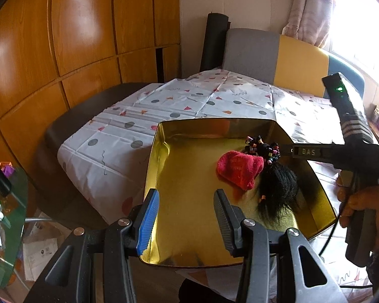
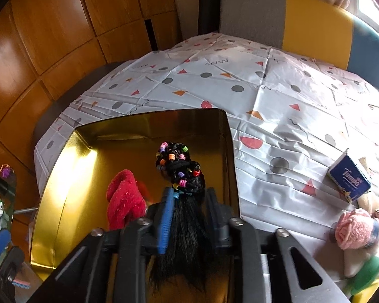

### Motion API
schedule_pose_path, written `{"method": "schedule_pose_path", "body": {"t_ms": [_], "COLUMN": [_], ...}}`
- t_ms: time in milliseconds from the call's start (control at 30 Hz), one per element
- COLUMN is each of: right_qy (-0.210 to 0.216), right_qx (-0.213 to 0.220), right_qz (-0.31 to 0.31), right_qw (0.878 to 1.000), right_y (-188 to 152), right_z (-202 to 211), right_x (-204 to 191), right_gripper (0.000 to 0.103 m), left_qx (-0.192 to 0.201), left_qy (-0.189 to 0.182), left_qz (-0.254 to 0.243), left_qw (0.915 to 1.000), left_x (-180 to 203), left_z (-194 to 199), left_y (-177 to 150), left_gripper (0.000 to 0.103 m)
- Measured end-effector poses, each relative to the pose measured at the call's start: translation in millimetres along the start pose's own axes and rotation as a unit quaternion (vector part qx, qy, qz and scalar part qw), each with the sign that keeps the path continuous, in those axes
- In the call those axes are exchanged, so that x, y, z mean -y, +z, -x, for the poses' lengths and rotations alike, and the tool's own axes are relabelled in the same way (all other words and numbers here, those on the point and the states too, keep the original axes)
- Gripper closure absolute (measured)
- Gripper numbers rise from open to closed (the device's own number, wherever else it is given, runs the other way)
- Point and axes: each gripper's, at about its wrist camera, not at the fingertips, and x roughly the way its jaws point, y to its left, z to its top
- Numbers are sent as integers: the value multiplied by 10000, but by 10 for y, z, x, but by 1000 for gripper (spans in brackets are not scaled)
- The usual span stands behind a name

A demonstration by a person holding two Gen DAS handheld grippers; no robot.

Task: Organize soft objects
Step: 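Lower the beaded black wig into the gold tray and open the right tool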

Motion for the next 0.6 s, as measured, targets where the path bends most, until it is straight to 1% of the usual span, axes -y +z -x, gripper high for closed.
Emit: {"method": "schedule_pose_path", "body": {"t_ms": [67, 233, 333, 600], "right_qy": [-15, -73, -105, -213], "right_qx": [86, 270, 388, 616], "right_qz": [29, 120, 217, 468], "right_qw": [10000, 9995, 9990, 9968], "right_y": [-23, -79, -120, -243], "right_z": [71, 237, 329, 533], "right_x": [6, -12, -37, -69], "right_gripper": [63, 63, 58, 53], "left_qx": [2, 31, 69, 133], "left_qy": [-9, -8, 6, 34], "left_qz": [-19, -65, -76, -182], "left_qw": [10000, 10000, 9999, 9997], "left_x": [14, 54, 59, 111], "left_z": [6, 47, 75, 131], "left_y": [2, -4, -5, -8], "left_gripper": [58, 58, 58, 58]}}
